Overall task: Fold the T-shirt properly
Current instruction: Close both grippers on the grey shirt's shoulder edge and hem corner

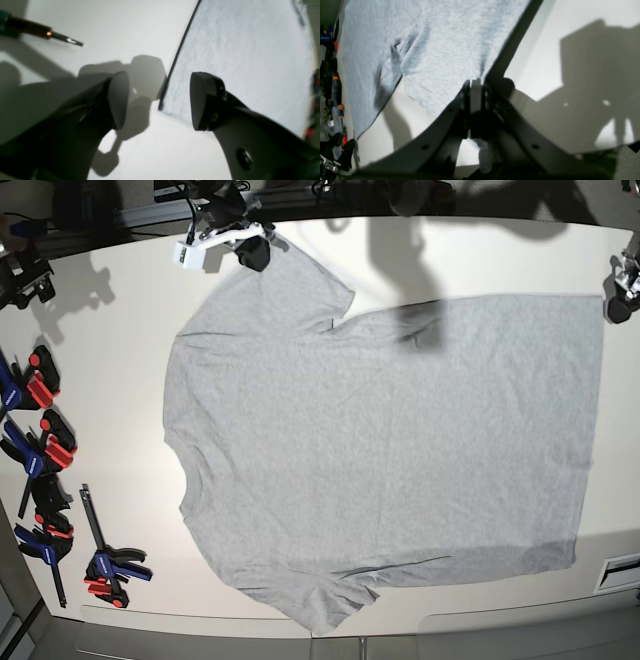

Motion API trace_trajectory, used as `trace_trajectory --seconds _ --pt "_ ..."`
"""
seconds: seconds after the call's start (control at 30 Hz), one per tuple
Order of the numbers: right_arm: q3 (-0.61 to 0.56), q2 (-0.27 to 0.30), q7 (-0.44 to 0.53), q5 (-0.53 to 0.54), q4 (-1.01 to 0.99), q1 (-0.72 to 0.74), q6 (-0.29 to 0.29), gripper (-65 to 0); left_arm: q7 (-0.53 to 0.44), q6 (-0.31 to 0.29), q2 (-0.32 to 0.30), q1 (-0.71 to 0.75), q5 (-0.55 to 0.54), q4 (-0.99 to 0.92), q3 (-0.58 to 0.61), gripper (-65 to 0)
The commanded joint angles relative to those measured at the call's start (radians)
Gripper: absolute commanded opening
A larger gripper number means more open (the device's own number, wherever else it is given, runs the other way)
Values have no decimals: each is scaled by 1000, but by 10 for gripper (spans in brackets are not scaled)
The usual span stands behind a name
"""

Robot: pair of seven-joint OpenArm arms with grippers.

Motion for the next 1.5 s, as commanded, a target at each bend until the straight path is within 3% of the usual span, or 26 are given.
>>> trace_trajectory --seconds 0.0,0.17,0.47,0.6,0.73,0.8,0.87,0.9,1.0,1.1,1.23,1.47 --pt "0 -2 2 0 13 -6 5 -650 24 -9 -24 4 -25 -3 -8 -294" --pt "0 -2 2 0 13 -6 5 -650 90 -13 -18 4 -67 -12 -4 -294" --pt "0 -2 2 0 13 -6 5 -650 119 -21 -10 -29 -31 -11 168 -294" --pt "0 -2 2 0 13 -6 5 -650 132 -21 1 -48 -28 -11 182 -298" --pt "0 -2 5 0 13 -6 5 -650 132 -21 -2 -45 -28 -11 181 -386" --pt "0 -2 6 0 13 -6 5 -650 125 -21 -2 -45 -28 -11 181 -488" --pt "0 -2 10 -1 13 -6 18 -650 125 -21 -3 -45 -29 -11 181 -631" --pt "0 -2 10 -1 13 -6 35 -650 124 -21 -3 -45 -29 -11 181 -650" --pt "0 -2 9 -1 13 -6 84 -650 125 -22 -5 -45 -29 -11 181 -650" --pt "0 -2 4 0 14 -13 87 -650 126 -26 -15 -40 -29 -11 181 -650" --pt "0 -2 1 0 35 -48 87 -650 151 -121 -32 -27 -41 -11 180 -650" --pt "1 -2 0 -1 145 -159 113 -650 159 -124 -33 36 -64 -11 138 -650"
